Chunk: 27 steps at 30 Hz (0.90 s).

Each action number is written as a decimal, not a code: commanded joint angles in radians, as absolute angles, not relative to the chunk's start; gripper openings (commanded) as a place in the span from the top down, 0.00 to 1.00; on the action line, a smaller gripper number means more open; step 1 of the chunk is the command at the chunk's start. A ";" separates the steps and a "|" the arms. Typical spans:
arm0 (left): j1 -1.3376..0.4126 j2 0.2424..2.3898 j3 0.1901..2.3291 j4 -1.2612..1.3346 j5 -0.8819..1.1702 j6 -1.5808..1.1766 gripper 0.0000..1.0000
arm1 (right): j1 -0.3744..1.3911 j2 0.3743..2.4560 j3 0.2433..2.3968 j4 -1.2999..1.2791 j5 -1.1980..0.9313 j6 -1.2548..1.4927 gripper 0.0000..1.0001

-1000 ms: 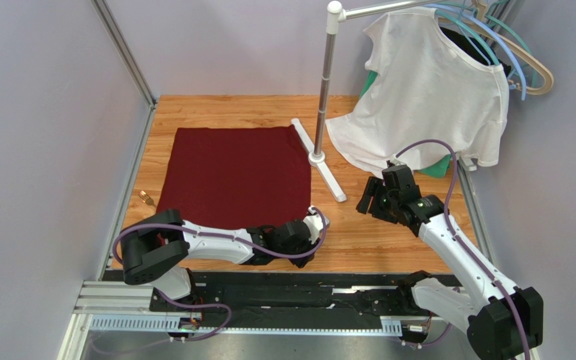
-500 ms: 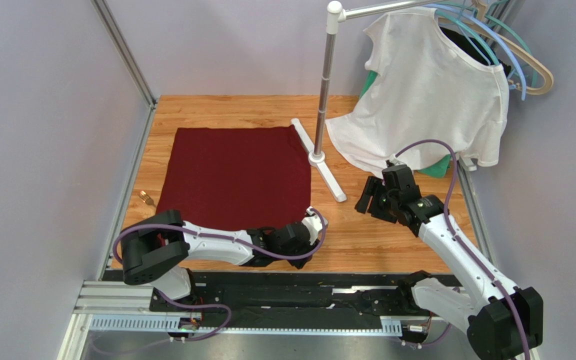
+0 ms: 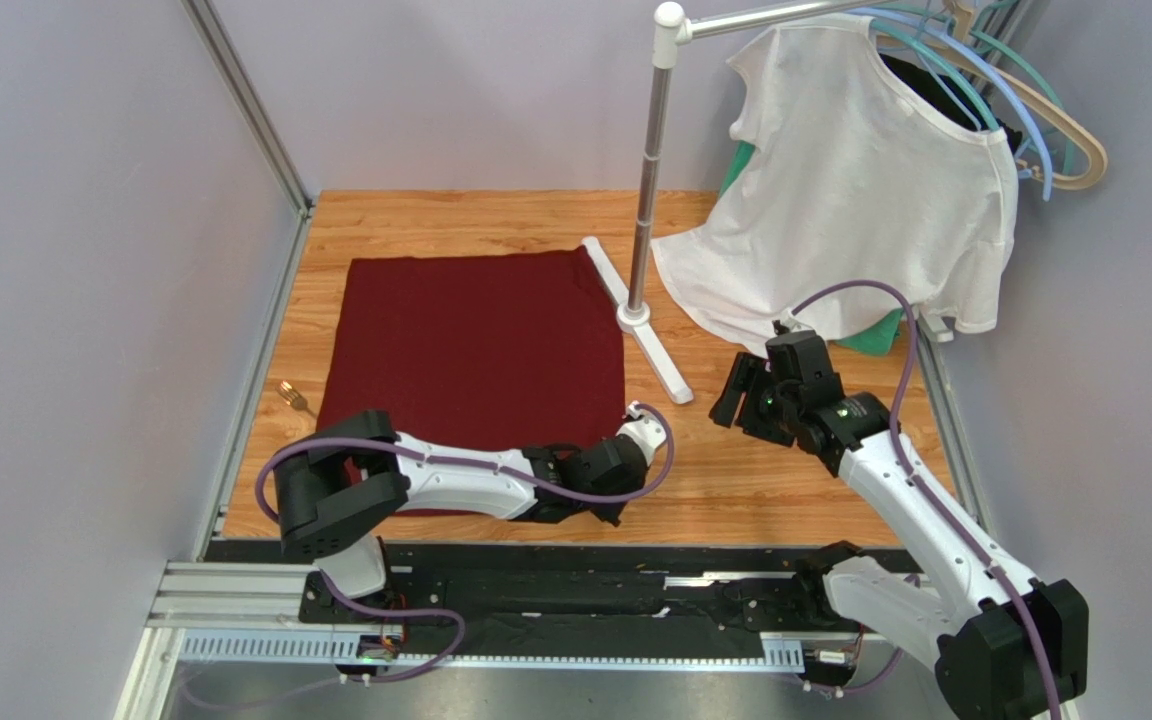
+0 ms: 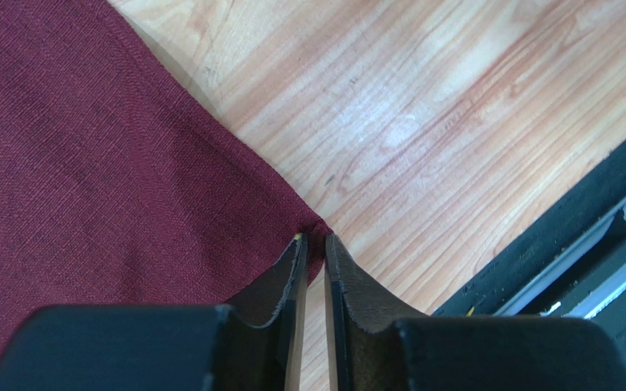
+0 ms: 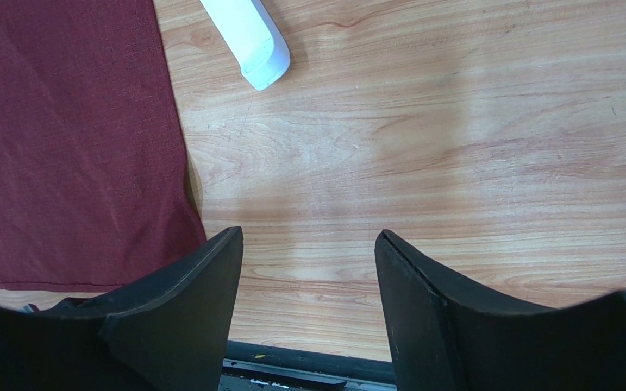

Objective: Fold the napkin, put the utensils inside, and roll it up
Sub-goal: Fold the napkin at the center of the board.

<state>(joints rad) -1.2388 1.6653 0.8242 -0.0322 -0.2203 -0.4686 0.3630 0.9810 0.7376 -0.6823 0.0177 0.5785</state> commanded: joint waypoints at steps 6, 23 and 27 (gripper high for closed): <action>-1.249 1.686 0.773 -0.221 -0.282 -0.580 1.00 | 0.356 0.971 0.750 -0.638 0.015 0.574 0.35; -1.272 1.330 0.531 -0.301 -0.314 -0.750 1.00 | 0.359 1.006 0.729 -0.591 -0.023 0.584 0.35; -1.276 1.247 0.508 -0.356 -0.318 -0.778 1.00 | 0.359 1.011 0.726 -0.588 -0.025 0.584 0.35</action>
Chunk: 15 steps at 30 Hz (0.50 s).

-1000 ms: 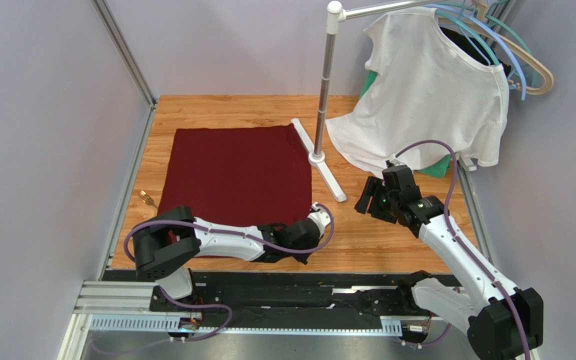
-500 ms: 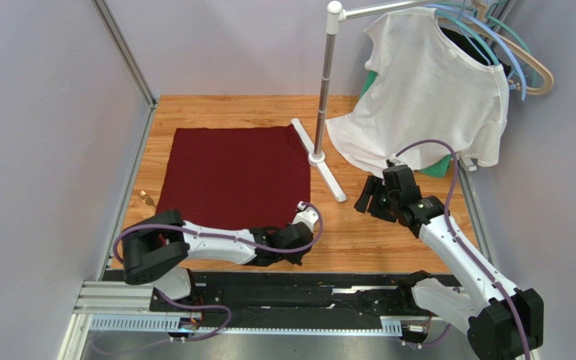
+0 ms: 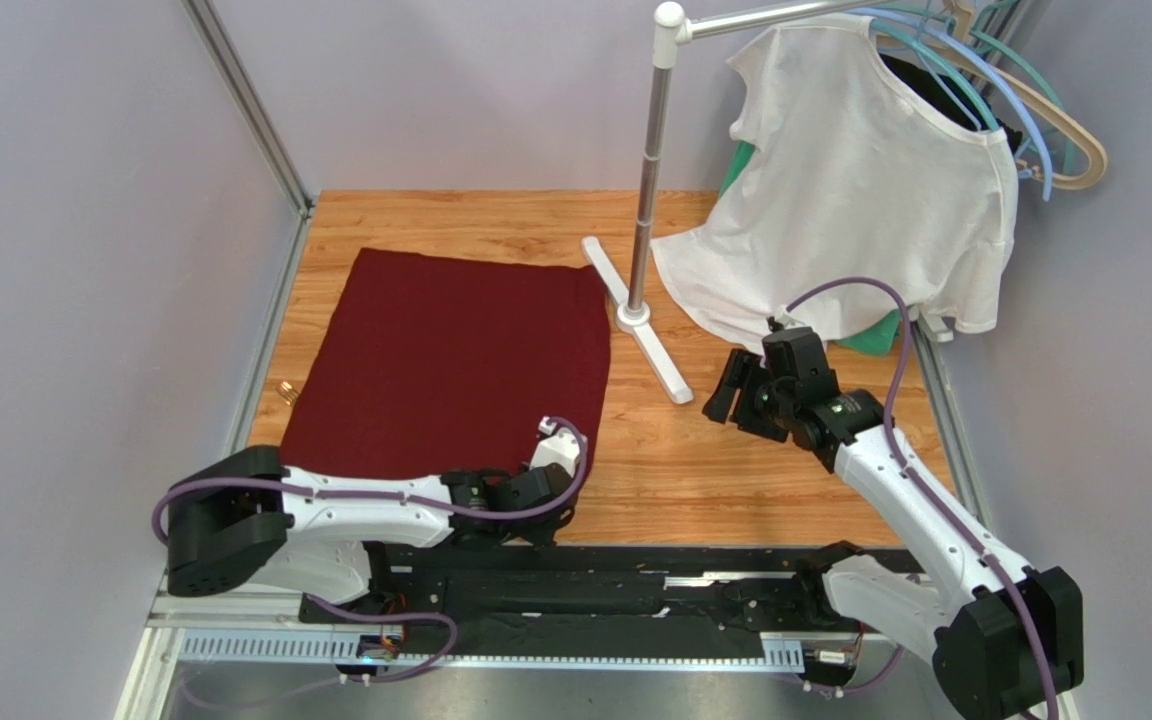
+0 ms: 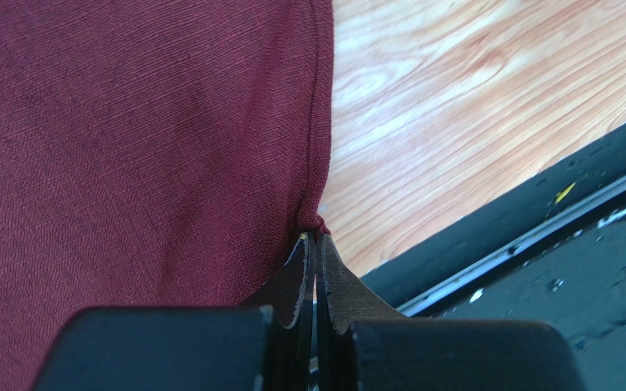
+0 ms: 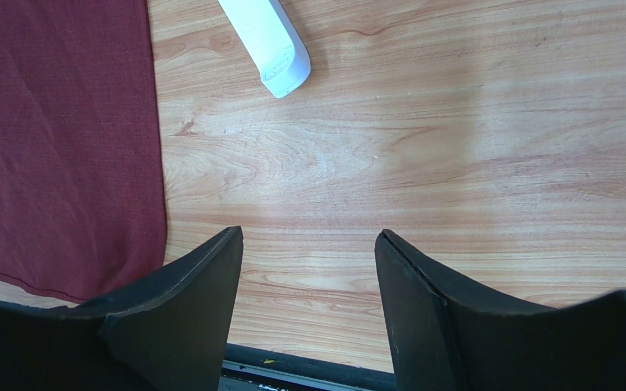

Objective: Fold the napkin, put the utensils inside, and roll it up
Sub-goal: Fold the napkin at the center of the board.

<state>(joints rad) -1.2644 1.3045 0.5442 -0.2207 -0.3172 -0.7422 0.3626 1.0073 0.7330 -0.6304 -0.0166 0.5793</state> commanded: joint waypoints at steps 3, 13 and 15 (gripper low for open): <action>-1.279 1.180 0.502 -0.409 -0.324 -0.802 1.00 | 0.359 1.012 0.724 -0.580 -0.028 0.588 0.35; -1.281 1.046 0.518 -0.544 -0.367 -0.827 1.00 | 0.360 1.031 0.712 -0.558 -0.040 0.604 0.35; -1.281 1.029 0.528 -0.575 -0.371 -0.834 1.00 | 0.360 1.032 0.710 -0.557 -0.040 0.604 0.35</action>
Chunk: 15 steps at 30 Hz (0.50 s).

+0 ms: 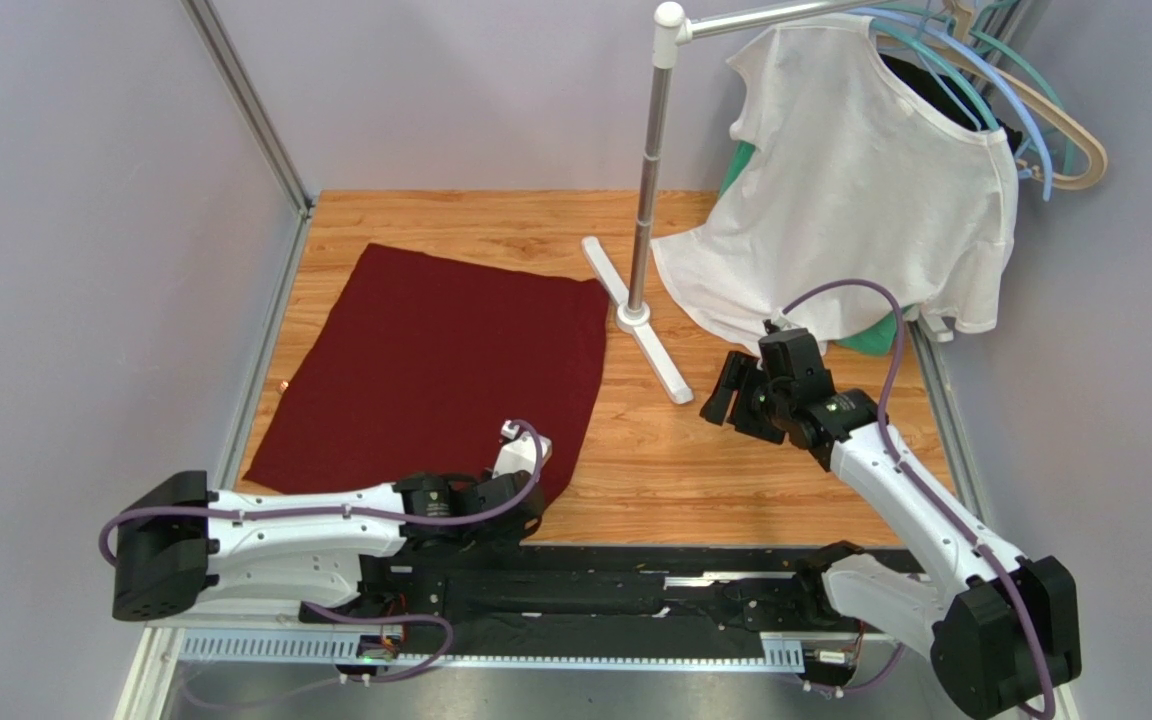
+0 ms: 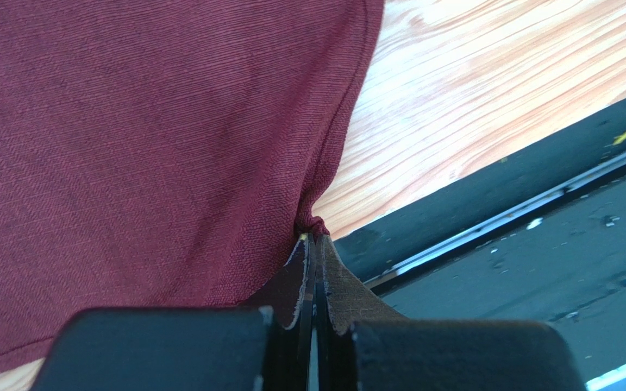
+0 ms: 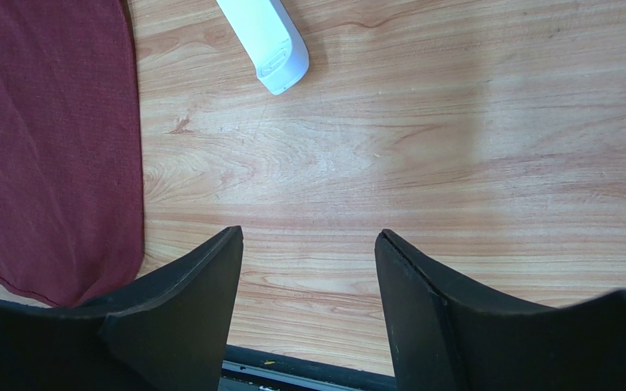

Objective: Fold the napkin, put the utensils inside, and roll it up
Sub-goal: Fold the napkin at the center of the board.

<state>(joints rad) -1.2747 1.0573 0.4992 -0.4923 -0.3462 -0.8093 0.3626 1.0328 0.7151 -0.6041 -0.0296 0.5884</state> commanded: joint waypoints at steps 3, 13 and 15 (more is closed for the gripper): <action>-1.281 0.979 0.541 -0.623 -0.385 -0.845 1.00 | 0.360 1.031 0.709 -0.560 -0.043 0.606 0.35; -1.281 0.911 0.586 -0.695 -0.379 -0.827 1.00 | 0.362 1.035 0.696 -0.557 -0.041 0.611 0.36; -1.281 0.911 0.607 -0.696 -0.397 -0.801 1.00 | 0.360 1.032 0.699 -0.560 -0.043 0.607 0.36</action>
